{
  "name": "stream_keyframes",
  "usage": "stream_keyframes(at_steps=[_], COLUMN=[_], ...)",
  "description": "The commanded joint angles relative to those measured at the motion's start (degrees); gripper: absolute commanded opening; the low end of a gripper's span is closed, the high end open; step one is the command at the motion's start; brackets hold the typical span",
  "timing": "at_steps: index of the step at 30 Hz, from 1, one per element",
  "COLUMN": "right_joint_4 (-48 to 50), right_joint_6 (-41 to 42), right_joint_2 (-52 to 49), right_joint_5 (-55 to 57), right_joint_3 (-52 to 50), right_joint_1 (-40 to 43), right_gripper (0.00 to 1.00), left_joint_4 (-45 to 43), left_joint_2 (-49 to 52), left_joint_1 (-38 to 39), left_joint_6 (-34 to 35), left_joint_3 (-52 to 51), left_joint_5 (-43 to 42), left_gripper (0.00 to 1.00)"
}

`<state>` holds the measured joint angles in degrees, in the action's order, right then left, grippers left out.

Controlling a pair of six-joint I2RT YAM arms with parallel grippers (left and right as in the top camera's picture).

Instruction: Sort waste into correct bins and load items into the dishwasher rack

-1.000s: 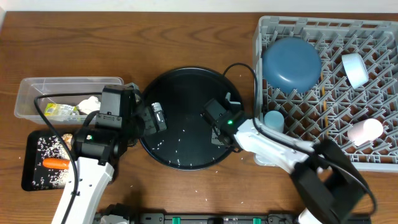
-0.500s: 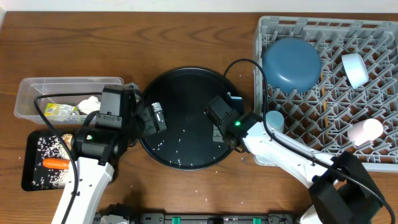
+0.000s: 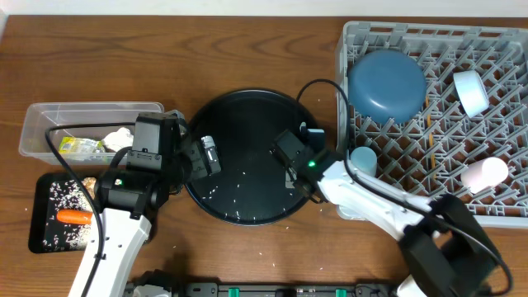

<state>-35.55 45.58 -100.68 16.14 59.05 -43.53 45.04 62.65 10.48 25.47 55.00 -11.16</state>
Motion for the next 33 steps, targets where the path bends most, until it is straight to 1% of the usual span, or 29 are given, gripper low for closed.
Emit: stream_keyframes(at_steps=[1,2,3,5,6,7,8,14,21,27,29,30,31,33], right_joint_4=[0.3,0.4,0.5,0.5,0.5,0.5,0.4,0.2,0.2,2.4,2.8,3.1,3.8,5.0], right_joint_6=[-0.4,-0.4,-0.4,-0.4,-0.4,-0.4,-0.4,-0.5,-1.2,-7.1,-7.1,-7.3,-7.9,-8.0], right_joint_2=[-3.8,-4.6,-5.5,-7.0,-7.5,-8.0,-8.2,-7.1,-2.7,0.8,2.2,2.8,3.4,3.7], right_joint_5=[0.1,0.1,0.1,0.1,0.1,0.0,-0.2,-1.6,-1.6,0.0,0.4,0.4,0.4,0.4], right_joint_3=[-0.7,-0.7,-0.7,-0.7,-0.7,-0.7,-0.7,-0.6,-0.6,-0.2,-0.1,-0.1,-0.1,-0.1], right_joint_1=[-0.2,-0.2,-0.2,-0.2,-0.2,-0.2,-0.2,-0.2,-0.2,0.5,1.4,1.8,2.6,3.8], right_gripper=[0.22,0.28,0.31,0.29,0.22,0.03,0.01,0.01,0.01,0.01,0.02,0.04,0.08,0.11], left_joint_4=[0.2,0.2,0.2,0.2,0.2,0.2,0.2,0.2,0.2,0.2,0.2,0.2,0.2,0.2], left_joint_2=[0.2,0.2,0.2,0.2,0.2,0.2,0.2,0.2,0.2,0.2,0.2,0.2,0.2,0.2], left_joint_1=[-0.3,-0.3,-0.3,-0.3,-0.3,-0.3,-0.3,-0.3,-0.3,-0.3,-0.3,-0.3,-0.3,-0.3], left_joint_6=[-0.3,-0.3,-0.3,-0.3,-0.3,-0.3,-0.3,-0.3,-0.3,-0.3,-0.3,-0.3,-0.3,-0.3], left_joint_3=[0.6,0.6,0.6,0.6,0.6,0.6,0.6,0.6,0.6,0.6,0.6,0.6,0.6,0.6], left_joint_5=[0.7,0.7,0.7,0.7,0.7,0.7,0.7,0.7,0.7,0.7,0.7,0.7,0.7,0.7], left_gripper=[0.98,0.98,0.98,0.98,0.98,0.98,0.98,0.98,0.98,0.98,0.98,0.98,0.98,0.98])
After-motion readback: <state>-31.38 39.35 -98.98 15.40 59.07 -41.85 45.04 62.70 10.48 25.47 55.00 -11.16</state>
